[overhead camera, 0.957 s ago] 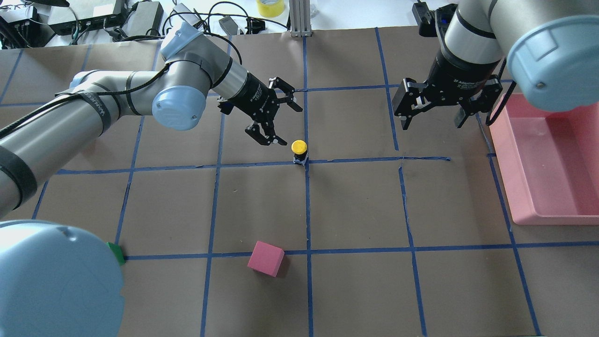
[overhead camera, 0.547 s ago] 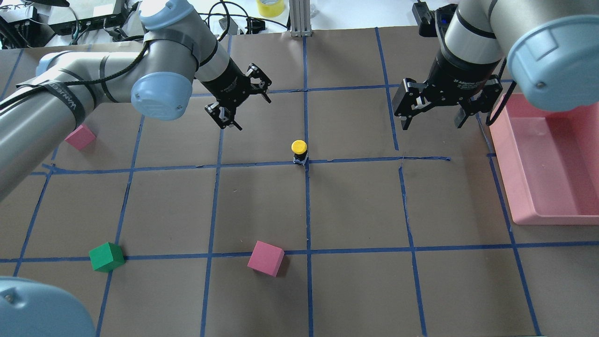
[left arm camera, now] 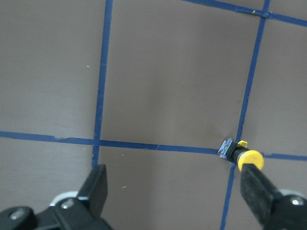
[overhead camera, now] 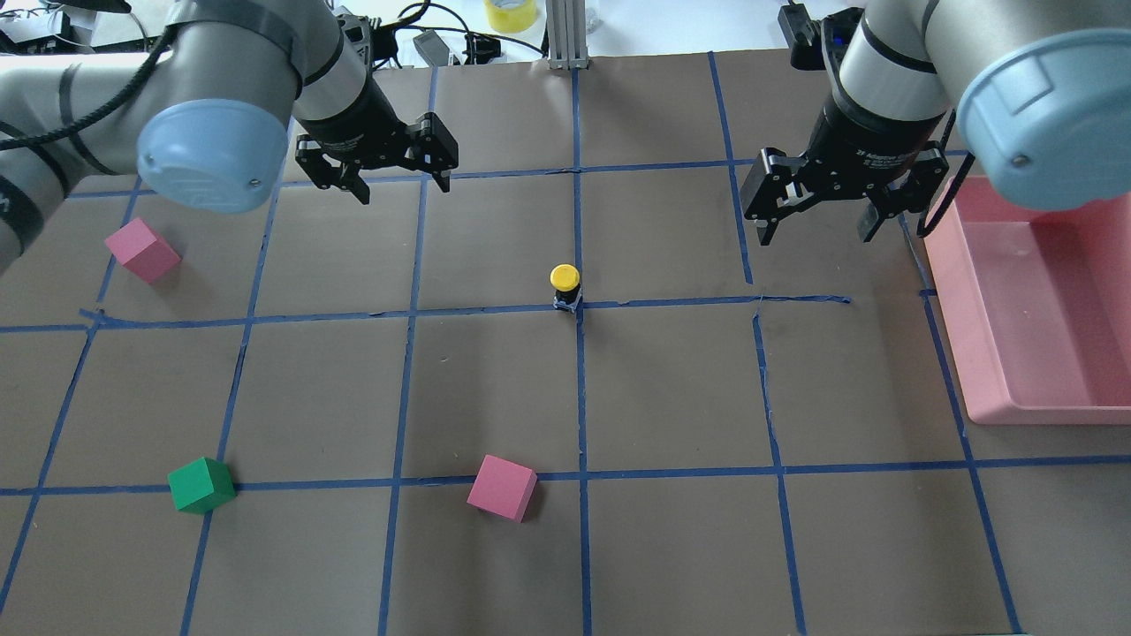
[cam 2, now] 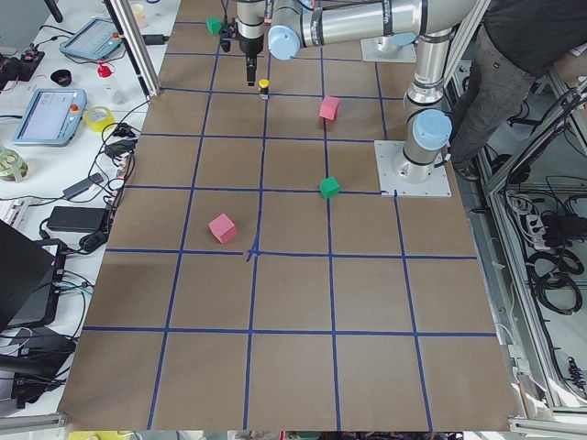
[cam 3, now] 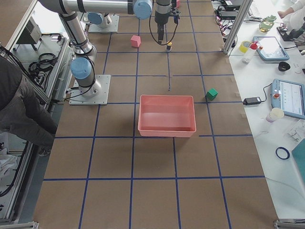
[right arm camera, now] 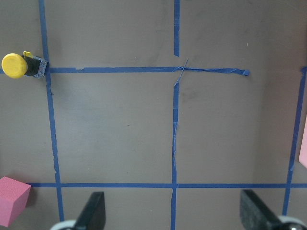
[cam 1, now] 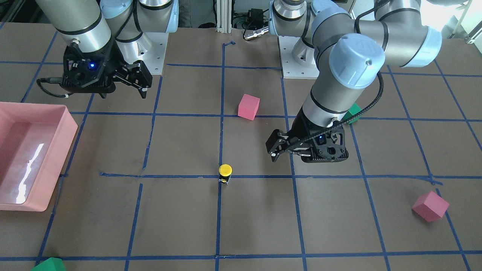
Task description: Align button upright
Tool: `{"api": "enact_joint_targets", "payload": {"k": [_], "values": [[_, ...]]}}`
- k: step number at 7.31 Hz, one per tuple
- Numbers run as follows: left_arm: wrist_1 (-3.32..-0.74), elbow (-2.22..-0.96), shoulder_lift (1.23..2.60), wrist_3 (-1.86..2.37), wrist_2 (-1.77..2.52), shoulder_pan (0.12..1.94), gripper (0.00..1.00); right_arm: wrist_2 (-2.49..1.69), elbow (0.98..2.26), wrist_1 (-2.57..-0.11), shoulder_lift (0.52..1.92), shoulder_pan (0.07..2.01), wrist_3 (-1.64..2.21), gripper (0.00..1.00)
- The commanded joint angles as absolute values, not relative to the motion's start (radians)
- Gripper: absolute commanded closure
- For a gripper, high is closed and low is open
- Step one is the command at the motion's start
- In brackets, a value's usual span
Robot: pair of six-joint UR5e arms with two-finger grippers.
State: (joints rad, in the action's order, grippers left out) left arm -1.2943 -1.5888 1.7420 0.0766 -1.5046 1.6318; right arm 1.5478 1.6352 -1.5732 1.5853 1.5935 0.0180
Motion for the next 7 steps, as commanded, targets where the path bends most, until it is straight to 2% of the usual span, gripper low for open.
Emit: {"api": "enact_joint_targets", "payload": {"k": [1, 3, 7], "values": [[-1.416, -1.540, 1.677, 0.019, -1.569, 1.634, 0.00, 1.548, 1.635, -1.574, 1.586, 1.594, 0.017, 0.00], [-1.457, -1.571, 1.605, 0.011, -1.571, 1.631, 0.00, 1.548, 1.635, -1.574, 1.586, 1.592, 0.015, 0.00], [-1.618, -1.585, 1.565, 0.020, -1.581, 1.628, 0.00, 1.548, 1.634, -1.572, 1.588, 1.592, 0.015, 0.00]]}}
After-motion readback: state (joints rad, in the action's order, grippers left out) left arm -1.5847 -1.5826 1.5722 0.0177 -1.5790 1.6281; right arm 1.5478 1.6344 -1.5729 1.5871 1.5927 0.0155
